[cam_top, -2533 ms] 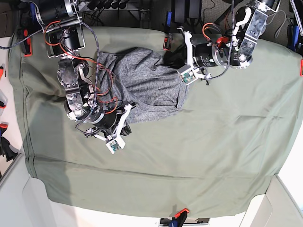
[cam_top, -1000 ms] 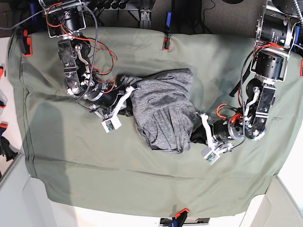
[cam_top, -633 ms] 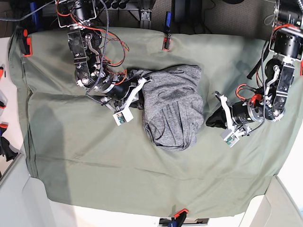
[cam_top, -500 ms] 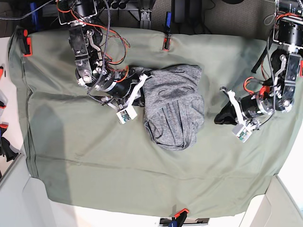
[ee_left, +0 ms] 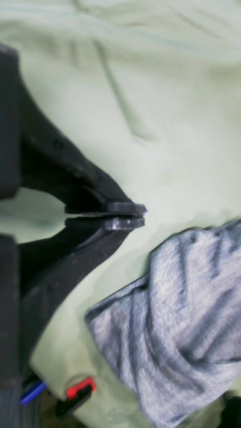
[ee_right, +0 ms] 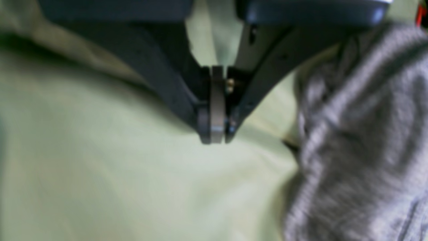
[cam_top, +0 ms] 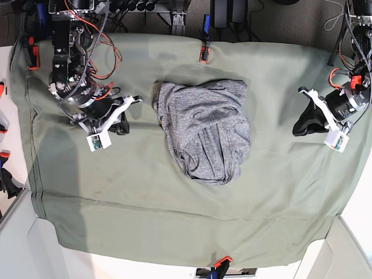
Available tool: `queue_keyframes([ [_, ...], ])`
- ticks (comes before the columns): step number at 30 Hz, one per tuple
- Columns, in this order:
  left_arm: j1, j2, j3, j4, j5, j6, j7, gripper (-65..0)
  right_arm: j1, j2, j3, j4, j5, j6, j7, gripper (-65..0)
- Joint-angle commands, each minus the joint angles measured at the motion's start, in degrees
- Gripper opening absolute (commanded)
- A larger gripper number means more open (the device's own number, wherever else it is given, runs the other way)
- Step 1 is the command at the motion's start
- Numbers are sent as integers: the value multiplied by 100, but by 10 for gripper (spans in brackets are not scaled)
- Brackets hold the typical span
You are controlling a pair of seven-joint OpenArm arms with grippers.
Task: Fold the T-shirt properly
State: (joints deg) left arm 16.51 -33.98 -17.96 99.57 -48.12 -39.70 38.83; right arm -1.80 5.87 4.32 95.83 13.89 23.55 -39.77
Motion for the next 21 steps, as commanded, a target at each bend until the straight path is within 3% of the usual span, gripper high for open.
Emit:
queue_keyframes([
  [1,107,-105,-162,173,-149,-30,-101,-650,-28,94,120,190,188,24,101,-650],
  [8,1246,133,-632,789,-356,-30,221,-650,-949,428,597,796,704,190,24,-650],
  [15,2645,192,-649,1062,-328,-30,280,-650,-2006,614,605,1161,1346,463,-251,-650],
  [21,3628,192,-636,1058,372,-30,149,-650,-2922,776,605,1161,1569,717,-251,-650],
])
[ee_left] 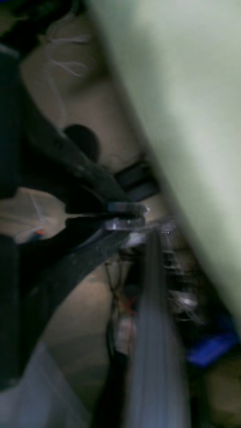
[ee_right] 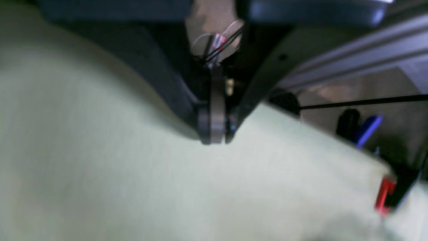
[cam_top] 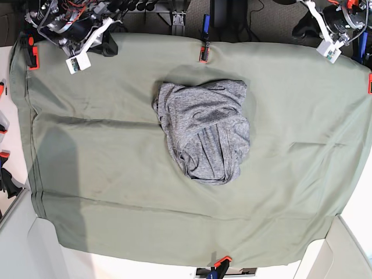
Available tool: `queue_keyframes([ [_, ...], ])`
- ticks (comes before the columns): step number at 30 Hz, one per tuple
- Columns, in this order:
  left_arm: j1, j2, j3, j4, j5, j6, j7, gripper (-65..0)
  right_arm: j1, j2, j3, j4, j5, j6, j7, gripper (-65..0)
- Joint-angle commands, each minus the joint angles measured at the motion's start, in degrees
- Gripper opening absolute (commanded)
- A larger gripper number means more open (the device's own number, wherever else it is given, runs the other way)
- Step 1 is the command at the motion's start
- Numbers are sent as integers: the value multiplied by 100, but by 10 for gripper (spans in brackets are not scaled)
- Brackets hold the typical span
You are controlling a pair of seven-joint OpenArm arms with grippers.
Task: Fold the T-shirt properly
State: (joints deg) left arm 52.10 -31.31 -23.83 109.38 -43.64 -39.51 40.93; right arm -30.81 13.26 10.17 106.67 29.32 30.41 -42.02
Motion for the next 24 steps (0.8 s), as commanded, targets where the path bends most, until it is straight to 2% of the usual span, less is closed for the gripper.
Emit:
queue_keyframes([
  [1,214,-76,-48,74,92,-49,-146,-650,-151,76,20,76,74,57,-24,-650],
  [5,603,-81,33,44,804,-49,-358,-650,-564,223,-37,72,68,98,-26,-650],
  [9,660,-166,632,-168,1668,-49,-417,-650,-844,516,-247,0,-229,116,0,-650],
  [14,531,-588,2085,-1016,3224,-49,-1550,-650,-916,968,-793,-496,-835,111,302,-650],
  [17,210,-586,2796,-1740,4081,-49,-1993,-650,-798,1185,-1211,-968,-1152,109,376,-650],
  [21,-398,-579,3486,-2839,4374,-49,-2428,-650,-476,1342,-1801,-1784,-1517,105,505,-650],
  [24,-990,-483,3910,-3694,4374,385,-2441,-650,-118,1338,-2243,-2531,-1703,87,636,-650],
])
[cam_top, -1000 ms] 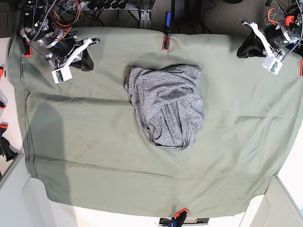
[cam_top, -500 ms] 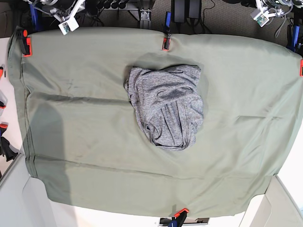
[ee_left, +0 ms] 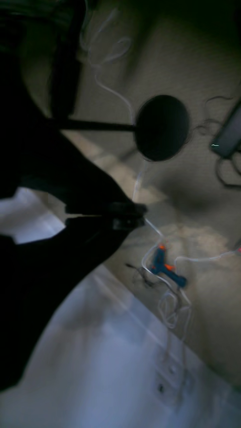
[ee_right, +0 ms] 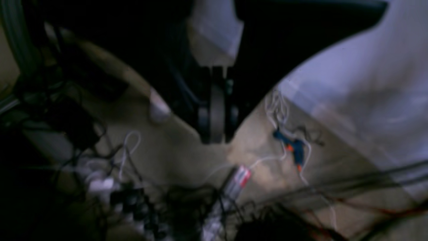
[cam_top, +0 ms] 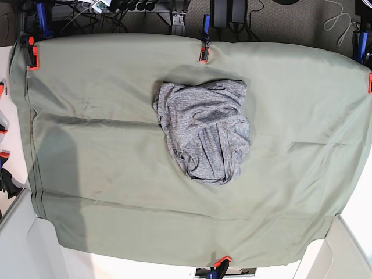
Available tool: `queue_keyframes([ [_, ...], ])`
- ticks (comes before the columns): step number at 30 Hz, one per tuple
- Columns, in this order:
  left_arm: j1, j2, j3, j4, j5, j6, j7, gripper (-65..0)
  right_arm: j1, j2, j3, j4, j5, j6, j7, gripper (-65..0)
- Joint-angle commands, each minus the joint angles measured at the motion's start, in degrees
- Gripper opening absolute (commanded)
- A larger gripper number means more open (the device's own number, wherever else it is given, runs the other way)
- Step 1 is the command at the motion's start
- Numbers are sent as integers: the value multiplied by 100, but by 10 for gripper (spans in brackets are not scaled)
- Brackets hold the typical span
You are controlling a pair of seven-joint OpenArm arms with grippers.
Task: Fold the T-shirt properly
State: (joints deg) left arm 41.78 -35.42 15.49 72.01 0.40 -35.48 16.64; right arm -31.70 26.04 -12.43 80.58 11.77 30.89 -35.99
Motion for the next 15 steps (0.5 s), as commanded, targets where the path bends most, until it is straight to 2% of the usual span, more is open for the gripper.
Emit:
queue_keyframes([
  [1,-181,-17,83,-247,-31,61,-7,-650,116,57,-136,-186,37,39,63,-650],
  [6,-1255,393,616,-1663,-35,57,155,-650,868,28,-938,-1414,-22,26,59,-650],
  [8,-1633,603,887,-2140,-39,55,151,-650,1128,-11,-1165,-1718,-380,31,57,-650],
  [11,-2129,916,1351,-2627,-42,57,151,-650,1412,-109,-1248,-1886,-850,26,-63,-650],
  [15,-2559,1344,1687,-2940,-234,61,160,-650,1519,-251,-1163,-1871,-883,17,-315,-650],
])
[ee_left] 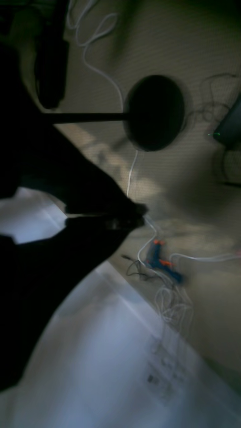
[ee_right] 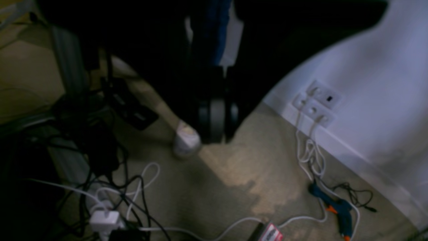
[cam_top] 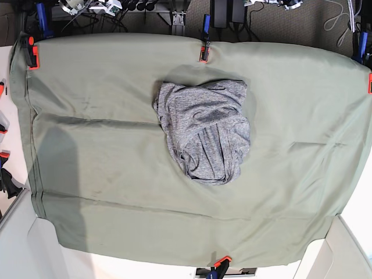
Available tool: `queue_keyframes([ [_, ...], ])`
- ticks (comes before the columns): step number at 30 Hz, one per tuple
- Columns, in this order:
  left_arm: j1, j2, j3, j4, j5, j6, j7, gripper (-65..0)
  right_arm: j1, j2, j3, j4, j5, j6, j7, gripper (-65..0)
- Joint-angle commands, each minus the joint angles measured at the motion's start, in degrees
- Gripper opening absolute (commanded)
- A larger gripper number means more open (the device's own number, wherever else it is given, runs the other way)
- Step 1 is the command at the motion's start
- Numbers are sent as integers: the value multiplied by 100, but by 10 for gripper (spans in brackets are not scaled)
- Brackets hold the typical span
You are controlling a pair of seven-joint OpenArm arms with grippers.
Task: Fold the T-shirt properly
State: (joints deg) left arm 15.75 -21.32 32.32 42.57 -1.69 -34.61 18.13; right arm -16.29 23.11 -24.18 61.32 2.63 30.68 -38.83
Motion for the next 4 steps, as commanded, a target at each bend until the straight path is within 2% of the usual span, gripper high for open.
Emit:
queue_keyframes([
  [1,0,31,2,-31,-55,-26,9,-650,-24,9,39,70,35,39,-22,-650],
  [4,-68,262,-22,-52,-85,-26,-17,-650,-31,-87,55,72,37,42,20,-650],
])
